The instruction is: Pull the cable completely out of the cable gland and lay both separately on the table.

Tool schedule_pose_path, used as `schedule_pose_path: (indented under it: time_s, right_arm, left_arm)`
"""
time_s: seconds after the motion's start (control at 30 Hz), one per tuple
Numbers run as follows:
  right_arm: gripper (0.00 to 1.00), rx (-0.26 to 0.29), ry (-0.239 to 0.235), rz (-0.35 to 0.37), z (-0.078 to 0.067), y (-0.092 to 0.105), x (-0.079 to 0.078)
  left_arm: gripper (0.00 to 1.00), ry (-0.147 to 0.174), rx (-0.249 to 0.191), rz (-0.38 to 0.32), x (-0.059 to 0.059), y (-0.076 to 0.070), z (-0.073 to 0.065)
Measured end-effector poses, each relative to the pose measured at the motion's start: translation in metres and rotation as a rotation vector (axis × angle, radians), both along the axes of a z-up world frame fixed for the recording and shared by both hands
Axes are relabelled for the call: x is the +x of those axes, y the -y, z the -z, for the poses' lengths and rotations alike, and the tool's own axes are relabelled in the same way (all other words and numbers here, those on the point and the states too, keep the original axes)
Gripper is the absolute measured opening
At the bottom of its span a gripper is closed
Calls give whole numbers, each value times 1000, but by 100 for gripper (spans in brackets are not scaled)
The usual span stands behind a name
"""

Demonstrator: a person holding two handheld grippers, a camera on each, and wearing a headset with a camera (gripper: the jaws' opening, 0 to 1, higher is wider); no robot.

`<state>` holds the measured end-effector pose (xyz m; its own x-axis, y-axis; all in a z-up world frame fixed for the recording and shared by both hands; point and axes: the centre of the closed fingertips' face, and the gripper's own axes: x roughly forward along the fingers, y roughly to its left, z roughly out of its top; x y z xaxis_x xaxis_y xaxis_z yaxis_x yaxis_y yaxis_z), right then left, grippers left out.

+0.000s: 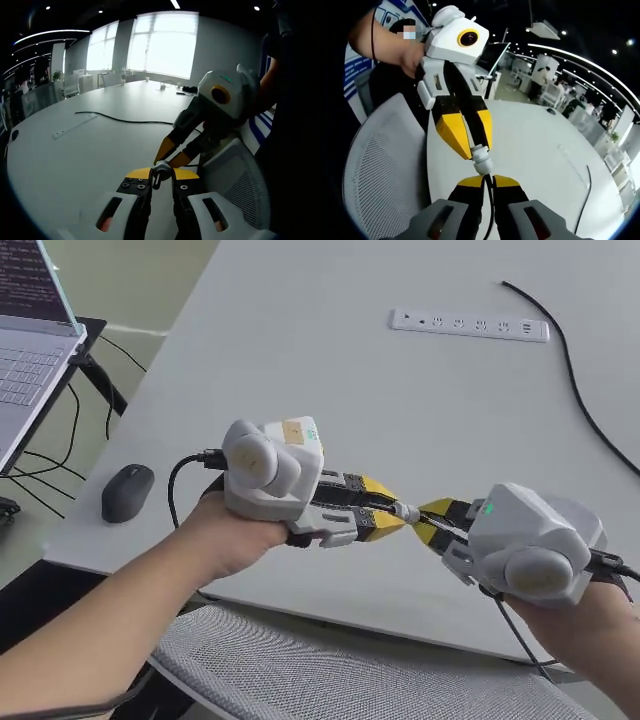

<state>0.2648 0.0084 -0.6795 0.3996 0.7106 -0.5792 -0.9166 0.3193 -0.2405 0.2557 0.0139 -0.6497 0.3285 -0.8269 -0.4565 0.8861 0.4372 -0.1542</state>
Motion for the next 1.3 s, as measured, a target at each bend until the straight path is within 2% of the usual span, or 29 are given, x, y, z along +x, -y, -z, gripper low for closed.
schedule_pose_path:
  time_s: [0.4,0.6,0.73,0.93,1.03,1.3]
  right_arm:
    - [0,2,7,-4,0,4,-1]
    - [0,-7,-29,28,8,16,-1]
    - [0,-1,-83,77,16,26,-1]
    - [0,9,-137,144,27,41,-3]
    - [0,35,-193,185,30,47,-6]
    - [0,9,-185,192,35,57,-9]
  left_arm:
    - [15,0,-2,-4,-2,4,-1]
    - [15,2,-3,-9,-3,6,-2]
    - [15,1,-7,-12,-4,7,-3]
    - [15,1,-4,-16,-6,7,-2]
    - [15,2,-4,-19,-6,7,-3]
    - [15,5,-6,-20,-10,9,-5]
